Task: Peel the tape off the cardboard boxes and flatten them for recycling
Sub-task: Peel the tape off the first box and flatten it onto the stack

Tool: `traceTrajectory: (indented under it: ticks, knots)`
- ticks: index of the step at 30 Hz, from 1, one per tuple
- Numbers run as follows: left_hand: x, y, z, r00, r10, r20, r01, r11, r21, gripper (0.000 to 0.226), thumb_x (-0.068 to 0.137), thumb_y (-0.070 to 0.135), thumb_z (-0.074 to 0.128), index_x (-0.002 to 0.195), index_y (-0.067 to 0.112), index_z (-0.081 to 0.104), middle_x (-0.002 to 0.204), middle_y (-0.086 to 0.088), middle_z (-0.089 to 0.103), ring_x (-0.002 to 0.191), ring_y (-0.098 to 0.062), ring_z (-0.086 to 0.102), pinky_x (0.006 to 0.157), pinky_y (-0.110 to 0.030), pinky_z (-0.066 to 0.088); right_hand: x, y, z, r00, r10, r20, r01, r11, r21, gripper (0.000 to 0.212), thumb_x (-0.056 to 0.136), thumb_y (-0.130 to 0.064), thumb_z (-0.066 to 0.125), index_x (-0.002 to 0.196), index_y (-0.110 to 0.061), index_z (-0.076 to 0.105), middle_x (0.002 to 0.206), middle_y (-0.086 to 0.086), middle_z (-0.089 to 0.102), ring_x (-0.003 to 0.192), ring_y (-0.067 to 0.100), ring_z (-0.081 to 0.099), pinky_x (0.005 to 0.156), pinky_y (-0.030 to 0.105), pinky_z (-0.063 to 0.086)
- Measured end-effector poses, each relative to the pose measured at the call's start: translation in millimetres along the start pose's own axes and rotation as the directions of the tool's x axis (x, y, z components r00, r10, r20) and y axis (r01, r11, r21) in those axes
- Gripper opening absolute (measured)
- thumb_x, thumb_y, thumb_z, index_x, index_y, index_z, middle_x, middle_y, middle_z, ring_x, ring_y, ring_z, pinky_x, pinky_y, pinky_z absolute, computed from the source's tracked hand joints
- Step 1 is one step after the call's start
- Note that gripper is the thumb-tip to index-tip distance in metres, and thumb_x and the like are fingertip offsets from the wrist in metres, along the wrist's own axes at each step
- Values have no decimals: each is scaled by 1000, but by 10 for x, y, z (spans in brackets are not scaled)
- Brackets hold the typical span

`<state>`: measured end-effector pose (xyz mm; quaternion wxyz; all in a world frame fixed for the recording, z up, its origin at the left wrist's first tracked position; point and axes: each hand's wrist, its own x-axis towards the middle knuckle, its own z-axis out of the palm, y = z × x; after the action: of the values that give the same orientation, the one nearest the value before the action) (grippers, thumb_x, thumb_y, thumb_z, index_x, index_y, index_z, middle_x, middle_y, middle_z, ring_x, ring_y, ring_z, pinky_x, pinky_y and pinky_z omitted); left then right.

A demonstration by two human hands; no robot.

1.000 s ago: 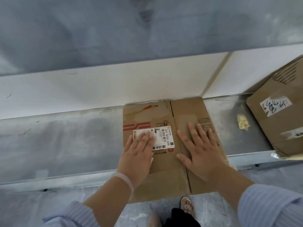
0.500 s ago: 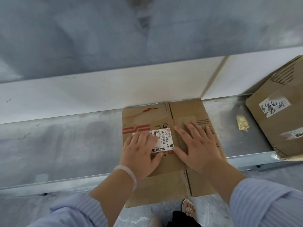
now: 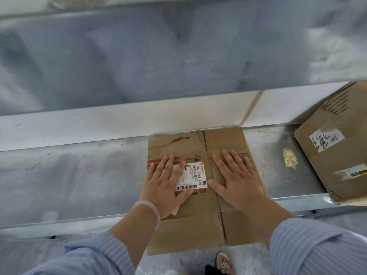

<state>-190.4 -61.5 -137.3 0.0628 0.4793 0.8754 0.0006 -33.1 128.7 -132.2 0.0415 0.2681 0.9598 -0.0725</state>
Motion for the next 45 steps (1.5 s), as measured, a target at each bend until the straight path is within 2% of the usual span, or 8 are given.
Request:
traceTrajectory:
  ticks: [6,10,20,22,24,27,38,45]
  knots:
    - [-298,9,-55,932,-361,11,358,920,-158,87,74,85,2,151,44,4,162,-1,-6,148,-22,-8,119,-42,-4,-322,237,-28,974,225,28,-226,972,60,91,78,-81,2,153,-31,-9,162,2,-12,148,19,-15,119,42,-11]
    - [-559,110,-71,860,-499,110,507,805,-308,78,81,78,33,149,48,9,162,0,1,148,-22,-5,119,-43,3,-518,310,-43,961,265,78,-272,956,108,93,78,-82,12,152,-31,-10,162,8,-9,148,24,-13,119,48,-11]
    - [-796,243,-229,767,-640,32,500,566,-656,70,73,37,81,136,39,49,155,7,13,140,-25,20,117,-43,25,-562,209,-254,985,154,78,-172,835,522,91,77,-53,72,150,-37,21,156,-3,11,144,22,14,118,49,22]
    - [-903,164,-245,743,-665,74,503,481,-718,79,70,34,85,138,40,46,151,4,17,138,-25,27,111,-43,37,-563,171,-268,991,113,73,-135,826,547,90,75,-53,73,149,-39,24,156,-5,11,144,21,14,118,49,22]
    - [-1007,66,-277,735,-670,102,490,421,-764,80,68,32,86,137,40,46,133,3,34,120,-19,48,85,-21,52,-560,110,-279,993,83,78,-113,815,569,89,75,-54,73,149,-41,24,157,-7,11,144,20,12,118,48,21]
    - [-1166,-84,-332,710,-698,91,468,372,-802,74,72,29,83,136,40,48,117,9,38,92,-4,57,54,-6,47,-535,-24,-295,995,15,99,-68,831,552,90,77,-57,70,150,-39,21,159,-6,12,145,20,13,118,46,21]
    - [-1881,-952,-584,646,-764,6,482,401,-779,73,77,32,79,139,43,43,118,10,36,91,3,52,77,-22,56,-434,-1136,-316,949,-266,169,184,904,386,87,84,-71,48,150,-47,-2,160,-13,-16,148,15,-5,119,40,4]
    - [-2551,-2033,-684,617,-786,15,475,357,-804,71,76,33,80,137,45,45,117,9,41,88,0,55,63,-10,48,-393,-2432,-234,949,-301,98,247,898,363,88,84,-71,47,152,-42,-1,161,-12,-12,148,13,-4,118,37,4]
